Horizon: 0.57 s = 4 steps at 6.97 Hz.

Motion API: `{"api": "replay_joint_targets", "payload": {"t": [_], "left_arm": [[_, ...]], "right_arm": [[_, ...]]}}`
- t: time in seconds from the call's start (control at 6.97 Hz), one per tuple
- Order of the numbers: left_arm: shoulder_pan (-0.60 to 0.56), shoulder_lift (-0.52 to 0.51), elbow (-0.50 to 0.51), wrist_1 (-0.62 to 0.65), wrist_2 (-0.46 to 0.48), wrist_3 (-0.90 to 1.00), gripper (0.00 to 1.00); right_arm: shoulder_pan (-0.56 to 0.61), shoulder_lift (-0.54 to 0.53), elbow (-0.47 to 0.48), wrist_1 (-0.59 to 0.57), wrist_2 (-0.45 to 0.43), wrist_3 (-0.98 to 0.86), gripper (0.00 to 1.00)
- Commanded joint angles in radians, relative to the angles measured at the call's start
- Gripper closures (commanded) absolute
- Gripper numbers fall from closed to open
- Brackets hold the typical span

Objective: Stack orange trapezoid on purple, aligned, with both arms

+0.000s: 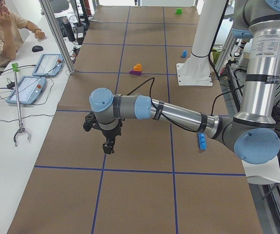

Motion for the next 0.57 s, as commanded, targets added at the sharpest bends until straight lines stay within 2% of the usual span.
{"api": "replay_joint_targets", "payload": {"t": [0.0,0.43], "left_arm": [[-0.001,0.005,0.002,-0.003,-0.003,-0.009,0.0],[-0.001,0.008,-0.002,-0.005,-0.001,-0.011,0.0]], "right_arm": [[0.009,-0.009,-0.009,0.002,0.021,-0.001,0.0],[0.009,-0.008,-0.009,0.002,0.021,-0.001,0.0]]}}
